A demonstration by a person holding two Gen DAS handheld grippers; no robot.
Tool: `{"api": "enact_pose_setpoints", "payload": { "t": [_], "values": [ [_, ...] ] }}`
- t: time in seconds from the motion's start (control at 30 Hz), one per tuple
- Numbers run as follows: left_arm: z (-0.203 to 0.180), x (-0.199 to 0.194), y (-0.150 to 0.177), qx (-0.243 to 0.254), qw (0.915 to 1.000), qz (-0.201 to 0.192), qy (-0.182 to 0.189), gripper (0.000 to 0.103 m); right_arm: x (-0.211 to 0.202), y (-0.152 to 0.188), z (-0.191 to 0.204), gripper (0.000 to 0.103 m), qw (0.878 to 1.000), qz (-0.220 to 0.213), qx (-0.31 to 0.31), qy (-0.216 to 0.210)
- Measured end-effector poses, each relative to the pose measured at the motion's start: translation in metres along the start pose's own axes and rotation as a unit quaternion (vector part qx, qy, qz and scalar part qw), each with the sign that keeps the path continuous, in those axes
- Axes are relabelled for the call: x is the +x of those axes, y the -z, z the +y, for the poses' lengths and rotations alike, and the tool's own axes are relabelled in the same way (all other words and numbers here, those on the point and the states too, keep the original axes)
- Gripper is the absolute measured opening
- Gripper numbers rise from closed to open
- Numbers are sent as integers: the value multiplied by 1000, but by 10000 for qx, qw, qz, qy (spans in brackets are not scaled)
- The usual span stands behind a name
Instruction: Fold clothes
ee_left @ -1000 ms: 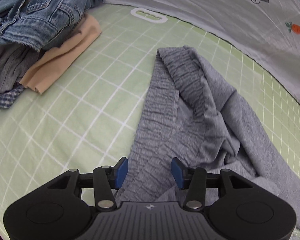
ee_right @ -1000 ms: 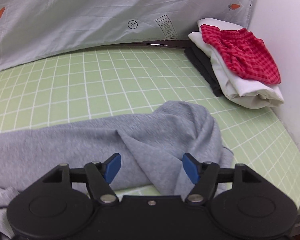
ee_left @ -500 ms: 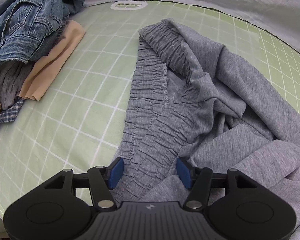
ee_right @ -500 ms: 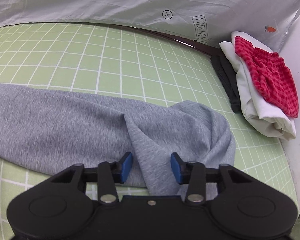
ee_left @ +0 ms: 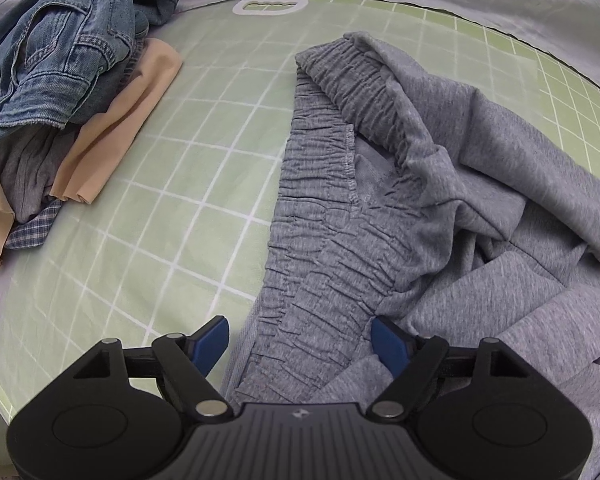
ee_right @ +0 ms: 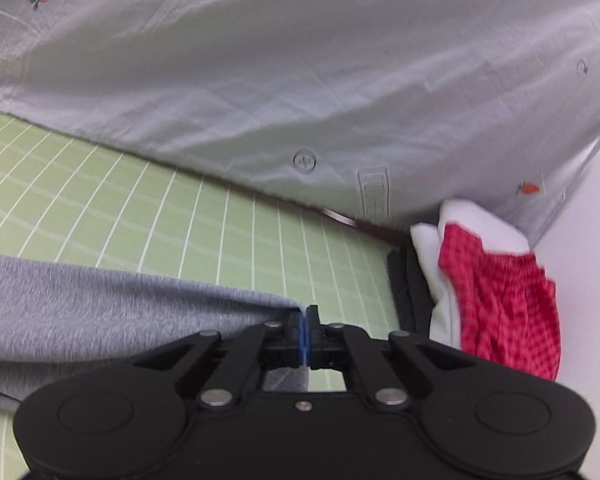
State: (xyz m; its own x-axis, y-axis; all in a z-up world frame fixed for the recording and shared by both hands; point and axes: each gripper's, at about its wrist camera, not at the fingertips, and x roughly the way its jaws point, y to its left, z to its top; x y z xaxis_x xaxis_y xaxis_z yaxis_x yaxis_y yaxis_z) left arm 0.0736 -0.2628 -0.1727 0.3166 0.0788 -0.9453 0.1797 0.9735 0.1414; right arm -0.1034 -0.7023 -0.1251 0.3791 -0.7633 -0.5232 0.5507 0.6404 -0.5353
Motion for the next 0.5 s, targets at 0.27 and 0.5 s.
{"api": "enact_pose_setpoints", "payload": {
  "t": [0.27, 0.5],
  "values": [
    [8, 4, -1, -208, 9998, 32, 63, 85, 35, -98, -1, 27, 9925, -431, 1099, -328],
    [12, 5, 0, -299, 9995, 31, 118, 85, -2, -26, 60, 31, 9822, 504, 1209, -1348]
  ]
}}
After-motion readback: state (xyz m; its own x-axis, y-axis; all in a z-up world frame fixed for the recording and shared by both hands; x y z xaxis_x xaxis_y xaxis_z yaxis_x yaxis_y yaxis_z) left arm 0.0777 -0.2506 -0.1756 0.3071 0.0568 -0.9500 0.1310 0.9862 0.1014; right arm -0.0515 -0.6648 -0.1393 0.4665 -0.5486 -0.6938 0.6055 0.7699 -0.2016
